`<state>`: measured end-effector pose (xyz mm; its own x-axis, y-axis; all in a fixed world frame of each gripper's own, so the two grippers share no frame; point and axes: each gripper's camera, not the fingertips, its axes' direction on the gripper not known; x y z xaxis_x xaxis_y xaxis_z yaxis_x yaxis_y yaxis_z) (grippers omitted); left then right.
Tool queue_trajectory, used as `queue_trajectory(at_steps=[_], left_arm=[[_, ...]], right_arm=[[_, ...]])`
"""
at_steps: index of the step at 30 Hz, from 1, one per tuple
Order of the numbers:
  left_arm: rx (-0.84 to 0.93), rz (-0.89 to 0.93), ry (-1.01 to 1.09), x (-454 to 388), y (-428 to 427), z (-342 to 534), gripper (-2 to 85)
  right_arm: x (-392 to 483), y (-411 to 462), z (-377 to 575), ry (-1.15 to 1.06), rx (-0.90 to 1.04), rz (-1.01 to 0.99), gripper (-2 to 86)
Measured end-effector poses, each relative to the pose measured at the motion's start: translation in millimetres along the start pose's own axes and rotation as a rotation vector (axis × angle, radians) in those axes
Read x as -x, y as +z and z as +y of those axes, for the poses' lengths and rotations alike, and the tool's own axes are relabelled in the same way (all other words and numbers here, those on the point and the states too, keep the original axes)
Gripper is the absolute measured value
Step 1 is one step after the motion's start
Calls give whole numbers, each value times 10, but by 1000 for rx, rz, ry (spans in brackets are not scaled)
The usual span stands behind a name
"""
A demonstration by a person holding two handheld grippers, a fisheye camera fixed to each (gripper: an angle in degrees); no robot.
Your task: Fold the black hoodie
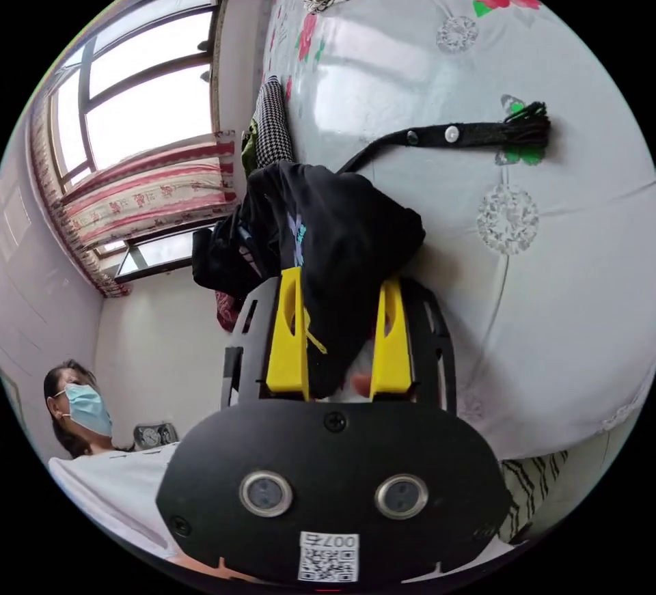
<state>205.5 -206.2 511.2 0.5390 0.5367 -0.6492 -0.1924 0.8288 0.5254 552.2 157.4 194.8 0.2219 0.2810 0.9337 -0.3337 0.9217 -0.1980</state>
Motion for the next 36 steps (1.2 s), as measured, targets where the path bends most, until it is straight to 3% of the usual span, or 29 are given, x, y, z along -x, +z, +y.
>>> queue_trajectory(at_steps=[2,7,10,13,15,19,23,28,31,36], left_arm=[[19,-9,-22,10,-58,19,101],[-204,-168,-23,-275,-748,428,56],[15,-276,-63,-224,-173,584,22],[-28,-339,-33,-232,152,778,-2],[-63,-360,-69,-251,186,844,-7],[-114,-348,-78,-160,163,996,-9],[-165,-317,-114,-46,-61,1354,-10],[-227,-44,-224,299,-360,2205,-9],[-303,56,-380,705,-603,2774,-7],[-504,25,-614,1361,-1123,3363,36]], right_arm=[[199,-26,42,-51,4,49,49],[972,25,357,-256,62,164,20],[1459,180,591,-349,79,212,17],[2430,666,909,-612,175,256,19],[3549,1387,1415,-960,335,302,24],[4581,2817,2813,-1459,656,385,35],[4246,4373,4126,-1640,954,389,46],[2858,5958,4894,-1495,1340,522,53],[2698,6146,5145,-1551,1308,552,59],[2596,6083,4957,-1459,1329,497,71]])
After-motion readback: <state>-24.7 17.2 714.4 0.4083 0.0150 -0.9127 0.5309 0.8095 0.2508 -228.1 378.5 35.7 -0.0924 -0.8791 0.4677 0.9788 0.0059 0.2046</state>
